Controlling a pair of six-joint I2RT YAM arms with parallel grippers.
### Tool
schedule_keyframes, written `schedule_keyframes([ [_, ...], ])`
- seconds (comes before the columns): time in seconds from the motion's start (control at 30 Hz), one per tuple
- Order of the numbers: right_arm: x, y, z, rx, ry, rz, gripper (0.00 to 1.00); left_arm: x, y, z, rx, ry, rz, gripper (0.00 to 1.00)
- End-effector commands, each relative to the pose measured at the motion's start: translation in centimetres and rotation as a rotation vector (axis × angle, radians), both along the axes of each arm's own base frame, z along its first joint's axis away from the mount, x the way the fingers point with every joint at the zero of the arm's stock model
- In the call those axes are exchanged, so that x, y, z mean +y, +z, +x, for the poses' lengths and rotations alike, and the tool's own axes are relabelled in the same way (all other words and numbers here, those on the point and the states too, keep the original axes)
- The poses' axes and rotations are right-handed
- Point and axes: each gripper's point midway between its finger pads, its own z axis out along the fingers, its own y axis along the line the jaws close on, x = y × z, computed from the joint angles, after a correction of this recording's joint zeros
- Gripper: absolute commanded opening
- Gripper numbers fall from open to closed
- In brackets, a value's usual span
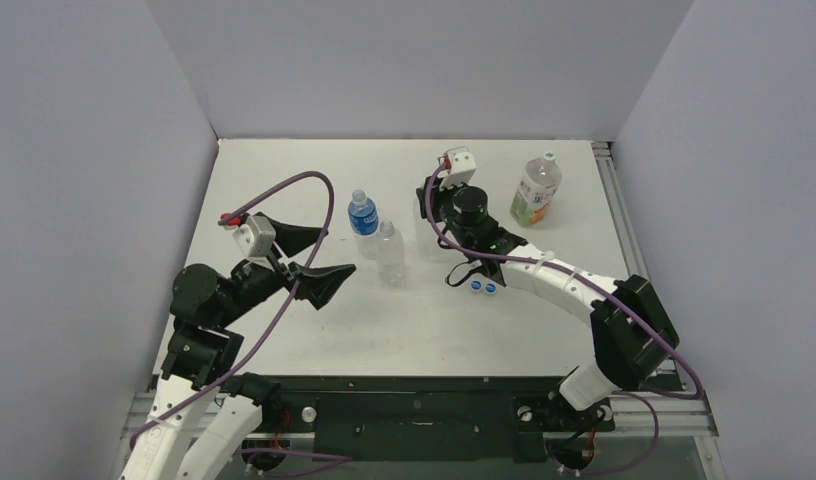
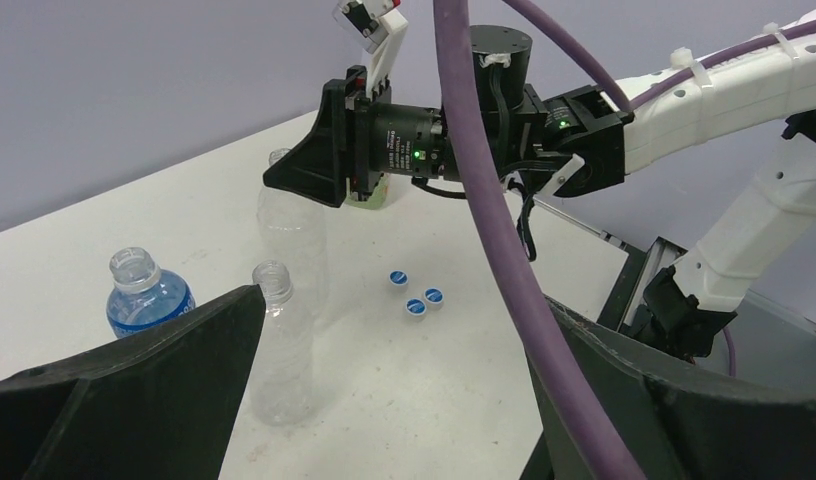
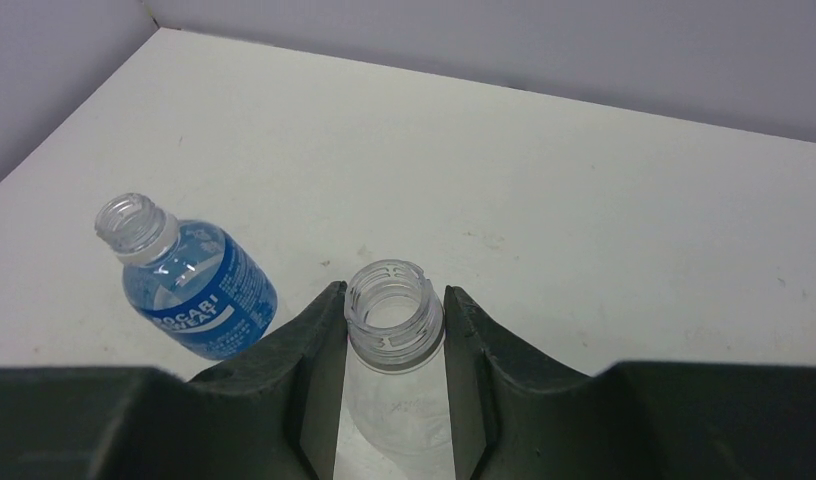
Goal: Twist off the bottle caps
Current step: Place the plastic bottle at the center of the board.
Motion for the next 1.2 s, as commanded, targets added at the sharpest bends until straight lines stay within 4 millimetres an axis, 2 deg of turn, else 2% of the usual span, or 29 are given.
schedule_keyframes([
  [0.0,0.2,2.0,1.7,-0.092,-0.089,0.128,0.00,0.6,2.5,-0.4,-0.069,0.030,-0.011,0.97],
  [0.13,0.5,0.1,2.2,-0.064,-0.107,0.104,0.00,0.7,2.9,-0.6,-0.076,0.030,-0.030,0.97],
  [0.37,0.5,-1.7,2.1,-0.029,-0.112,0.096,0.00,0.9,2.7,-0.2,-0.078,0.050,-0.023,0.97],
  [0.53,0.6,-2.6,1.7,-0.012,-0.115,0.093,0.17,1.6,2.6,1.0,-0.072,0.120,-0.019,0.97],
  [0.7,0.3,-2.6,1.1,-0.020,-0.136,0.089,0.40,2.2,3.0,1.4,-0.089,0.167,-0.025,0.97],
  [0.77,0.2,-2.6,0.8,-0.027,-0.142,0.082,0.45,2.3,3.0,1.4,-0.089,0.172,-0.026,0.97],
  [0.97,-0.2,-2.7,0.0,-0.036,-0.159,0.068,0.51,2.4,2.9,1.5,-0.087,0.178,-0.029,0.97],
  [1.17,-0.4,-1.9,-0.2,-0.046,-0.160,0.076,0.61,2.3,2.9,1.5,-0.087,0.175,-0.034,0.97],
])
